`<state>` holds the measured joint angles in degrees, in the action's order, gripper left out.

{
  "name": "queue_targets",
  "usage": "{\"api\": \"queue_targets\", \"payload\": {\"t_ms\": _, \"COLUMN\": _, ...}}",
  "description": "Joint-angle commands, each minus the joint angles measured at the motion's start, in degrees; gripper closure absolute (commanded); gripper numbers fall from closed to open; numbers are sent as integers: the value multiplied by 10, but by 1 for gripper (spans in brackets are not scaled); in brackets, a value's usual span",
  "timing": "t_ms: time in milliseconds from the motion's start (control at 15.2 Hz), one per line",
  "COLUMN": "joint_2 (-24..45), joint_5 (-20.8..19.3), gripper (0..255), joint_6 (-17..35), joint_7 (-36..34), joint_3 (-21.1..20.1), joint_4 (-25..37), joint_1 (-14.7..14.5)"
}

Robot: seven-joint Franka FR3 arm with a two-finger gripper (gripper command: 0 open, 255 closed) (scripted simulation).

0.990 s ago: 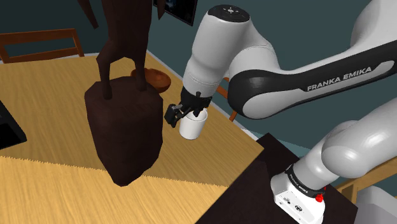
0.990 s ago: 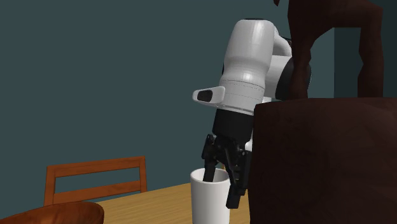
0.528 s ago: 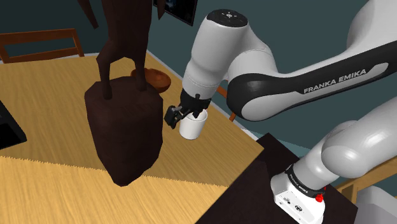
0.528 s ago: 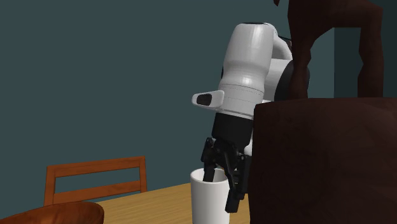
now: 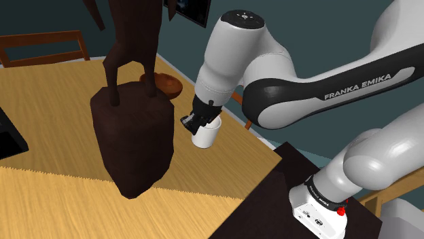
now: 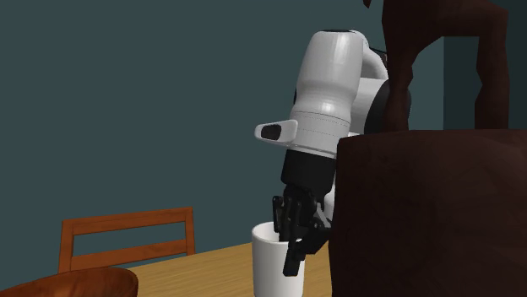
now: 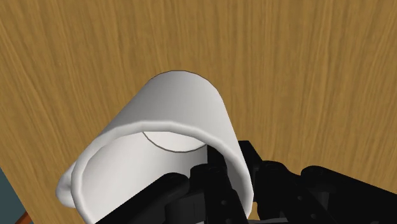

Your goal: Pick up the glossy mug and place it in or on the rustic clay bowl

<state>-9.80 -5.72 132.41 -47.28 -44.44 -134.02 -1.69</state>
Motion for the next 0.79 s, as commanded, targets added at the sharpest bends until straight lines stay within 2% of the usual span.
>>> {"api": "queue_targets", "payload": {"t_ms": 0, "joint_2": 0, "joint_5": 0, "gripper": 255, "joint_6": 0, "joint_7": 0, "joint_3": 0, "joint_4": 0, "joint_1": 0}}
{"api": "queue_targets", "payload": {"t_ms": 132, "joint_2": 0, "joint_5": 0, "gripper": 255, "joint_6": 0, "joint_7": 0, "joint_3": 0, "joint_4": 0, "joint_1": 0}}
{"api": "queue_targets", "payload": {"t_ms": 726, "joint_2": -41, "joint_5": 37, "gripper": 255, "joint_6": -68, "joint_7": 37, "joint_3": 20, "joint_4": 39, "joint_1": -11}}
